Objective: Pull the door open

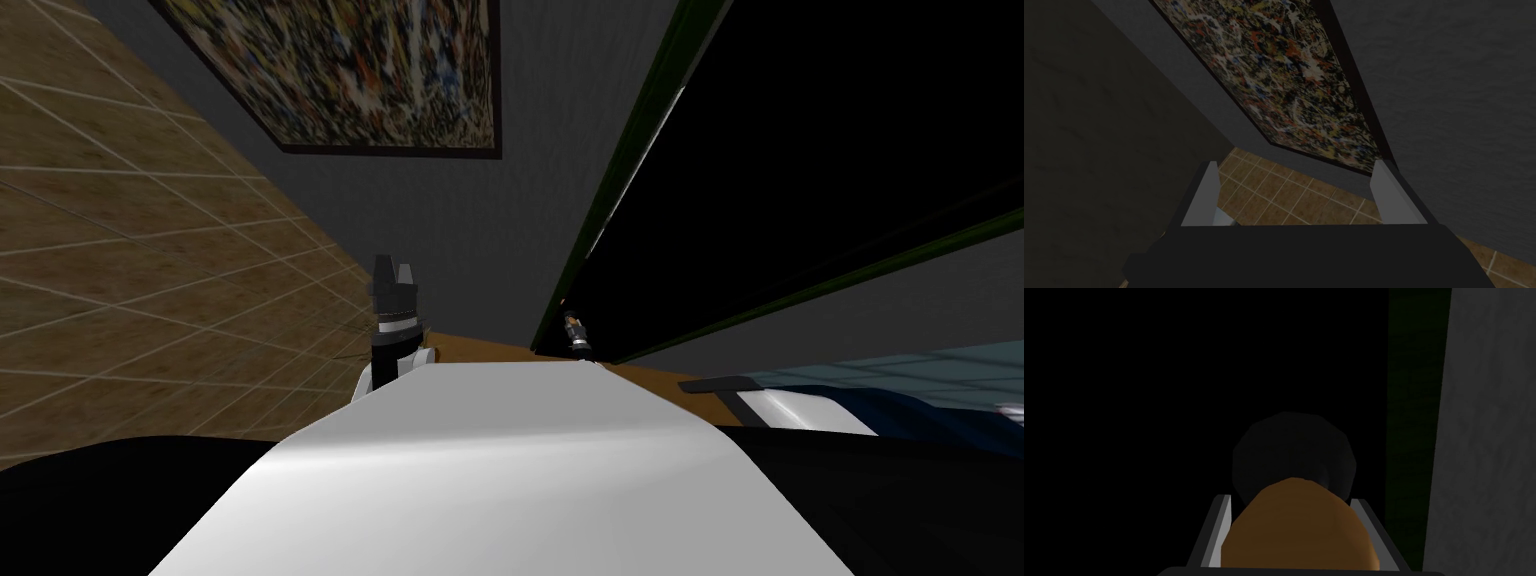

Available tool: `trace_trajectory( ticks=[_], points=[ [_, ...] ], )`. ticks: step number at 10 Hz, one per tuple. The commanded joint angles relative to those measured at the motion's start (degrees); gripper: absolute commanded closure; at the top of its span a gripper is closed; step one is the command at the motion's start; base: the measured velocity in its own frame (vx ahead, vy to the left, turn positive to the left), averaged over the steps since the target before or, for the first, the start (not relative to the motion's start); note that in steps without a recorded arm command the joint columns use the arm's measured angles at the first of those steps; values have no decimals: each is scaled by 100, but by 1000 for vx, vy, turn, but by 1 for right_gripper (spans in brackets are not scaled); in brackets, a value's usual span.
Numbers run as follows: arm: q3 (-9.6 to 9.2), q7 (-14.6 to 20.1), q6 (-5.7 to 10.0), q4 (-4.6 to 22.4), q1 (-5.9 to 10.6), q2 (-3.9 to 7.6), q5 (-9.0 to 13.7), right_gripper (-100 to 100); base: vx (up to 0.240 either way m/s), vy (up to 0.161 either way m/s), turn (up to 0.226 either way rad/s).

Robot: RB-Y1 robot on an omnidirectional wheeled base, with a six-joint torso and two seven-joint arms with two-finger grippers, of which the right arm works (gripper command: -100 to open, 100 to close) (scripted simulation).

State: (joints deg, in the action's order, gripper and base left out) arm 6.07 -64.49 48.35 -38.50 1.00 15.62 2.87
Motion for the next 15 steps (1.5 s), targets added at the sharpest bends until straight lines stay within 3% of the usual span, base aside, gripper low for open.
trace_trajectory(
  ticks=[1,15],
  points=[
    [-12,286,-8,-8,-13,-20,40,100,-42,-16,64],
    [-22,2117,-21,-13,-15,-24,282,100,-29,-12,41]
  ],
)
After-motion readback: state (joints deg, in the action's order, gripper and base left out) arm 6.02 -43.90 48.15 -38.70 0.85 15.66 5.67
